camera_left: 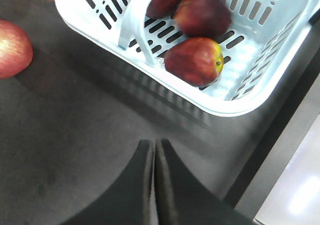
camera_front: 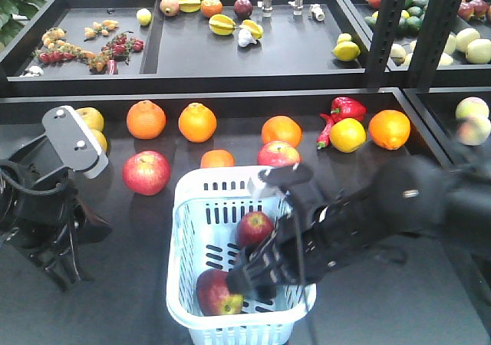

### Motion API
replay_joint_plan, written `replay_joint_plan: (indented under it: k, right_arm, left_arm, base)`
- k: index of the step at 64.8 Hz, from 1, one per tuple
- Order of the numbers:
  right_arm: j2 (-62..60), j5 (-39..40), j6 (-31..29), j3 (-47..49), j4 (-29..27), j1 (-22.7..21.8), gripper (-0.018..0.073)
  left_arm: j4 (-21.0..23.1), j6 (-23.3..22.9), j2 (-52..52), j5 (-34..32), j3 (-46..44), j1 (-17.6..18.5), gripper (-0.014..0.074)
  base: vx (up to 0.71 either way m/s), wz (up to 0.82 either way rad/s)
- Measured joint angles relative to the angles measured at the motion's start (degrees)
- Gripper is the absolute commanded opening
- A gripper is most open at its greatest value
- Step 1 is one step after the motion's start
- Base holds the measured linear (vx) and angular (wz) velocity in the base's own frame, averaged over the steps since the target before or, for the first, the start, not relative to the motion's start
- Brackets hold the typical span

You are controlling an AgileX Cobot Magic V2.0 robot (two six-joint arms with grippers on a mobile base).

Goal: Pick three apples into basket with both arms
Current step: 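Carry the apple into the basket and open the right gripper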

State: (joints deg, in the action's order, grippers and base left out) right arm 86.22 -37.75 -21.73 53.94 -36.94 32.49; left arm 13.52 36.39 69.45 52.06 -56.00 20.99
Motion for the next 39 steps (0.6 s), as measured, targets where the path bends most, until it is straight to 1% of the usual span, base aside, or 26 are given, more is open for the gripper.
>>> replay_joint_plan:
  k: [8, 15, 21, 27, 30, 39]
  right_arm:
    - [-6.34, 1.86, -0.28, 0.00, 1.34, 0.00, 0.0420]
    - [-11.56, 4.23, 0.46, 0.00, 5.38, -0.05, 0.0387]
    - [-14.93, 4.95, 3.42, 0.00, 9.50, -1.45, 0.0363]
    - [-17.41, 4.90, 7.26, 0.00, 13.82, -5.85, 0.0352]
    - [-18.36, 4.50, 9.20, 0.00, 16.40, -8.80, 0.0350]
    - [-21.34, 2.96, 10.36, 0.00, 20.83, -17.91, 0.0350]
  left_arm:
    - [0.00, 0.00, 0.00, 0.00, 0.00, 0.00, -0.0006]
    - [0.00, 0.00, 0.00, 0.00, 0.00, 0.00, -0.0006]
    - [0.00, 0.00, 0.00, 0.00, 0.00, 0.00, -0.0006]
    - [0.00, 0.00, 0.00, 0.00, 0.00, 0.00, -0.0006]
    - [0.00, 0.00, 0.00, 0.00, 0.00, 0.00, -0.0006]
    - [0.00, 0.00, 0.00, 0.00, 0.00, 0.00, -0.0006]
  base:
    - [0.00, 0.00]
    - [0.00, 0.00]
    - [0.00, 0.00]
    - [0.00, 0.00]
    - [0.00, 0.00]
    - [0.00, 0.00]
